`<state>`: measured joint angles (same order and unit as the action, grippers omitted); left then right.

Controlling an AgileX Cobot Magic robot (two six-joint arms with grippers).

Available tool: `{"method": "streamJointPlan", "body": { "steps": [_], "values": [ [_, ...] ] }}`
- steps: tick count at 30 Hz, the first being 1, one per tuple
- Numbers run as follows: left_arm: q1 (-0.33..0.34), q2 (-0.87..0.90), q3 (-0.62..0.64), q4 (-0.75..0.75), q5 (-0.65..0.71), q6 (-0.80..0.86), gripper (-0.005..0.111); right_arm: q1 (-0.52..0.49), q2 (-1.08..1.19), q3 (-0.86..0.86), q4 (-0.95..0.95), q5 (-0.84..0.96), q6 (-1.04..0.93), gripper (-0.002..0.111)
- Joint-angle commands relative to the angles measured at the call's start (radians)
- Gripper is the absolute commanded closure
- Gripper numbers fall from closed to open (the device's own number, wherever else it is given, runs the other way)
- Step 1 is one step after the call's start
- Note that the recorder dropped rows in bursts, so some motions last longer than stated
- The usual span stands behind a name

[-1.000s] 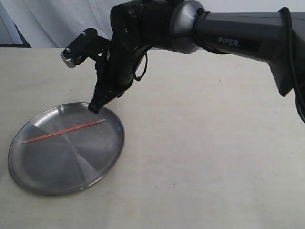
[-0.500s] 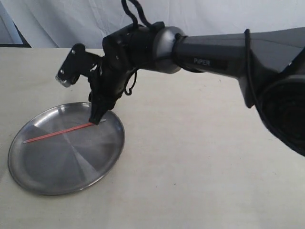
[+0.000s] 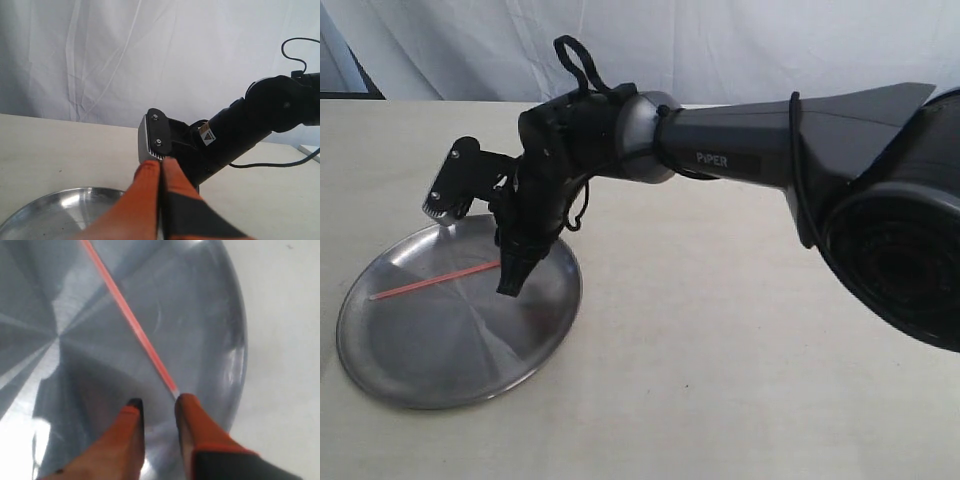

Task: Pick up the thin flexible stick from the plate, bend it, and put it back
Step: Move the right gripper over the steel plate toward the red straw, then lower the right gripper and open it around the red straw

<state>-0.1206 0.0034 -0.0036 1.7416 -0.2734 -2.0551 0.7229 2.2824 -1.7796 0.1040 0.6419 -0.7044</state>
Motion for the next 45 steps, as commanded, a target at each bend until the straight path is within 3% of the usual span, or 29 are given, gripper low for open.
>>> {"method": "streamJointPlan", "body": {
  "steps": [1,10,22,28,32,45],
  "values": [
    [-0.002,-0.003,0.004,0.003,0.008,-0.002,0.107,-0.001,0.026,-0.002,0.028,-0.076,-0.010,0.083],
    [-0.002,-0.003,0.004,0.003,0.008,-0.002,0.107,-0.001,0.110,-0.002,0.036,-0.174,0.044,0.084],
    [-0.002,-0.003,0.004,0.003,0.008,-0.002,0.107,0.005,0.113,-0.002,-0.002,0.256,0.042,0.084],
    [-0.002,-0.003,0.004,0.003,0.008,-0.002,0.107,0.056,0.115,-0.002,-0.004,0.230,0.042,0.084],
    [-0.002,-0.003,0.004,0.003,0.008,-0.002,0.107,0.094,0.125,-0.002,-0.036,0.190,0.053,0.109],
    [-0.002,-0.003,0.004,0.003,0.008,-0.002,0.107,0.103,0.033,-0.002,-0.011,0.226,0.156,0.109]
  ]
}}
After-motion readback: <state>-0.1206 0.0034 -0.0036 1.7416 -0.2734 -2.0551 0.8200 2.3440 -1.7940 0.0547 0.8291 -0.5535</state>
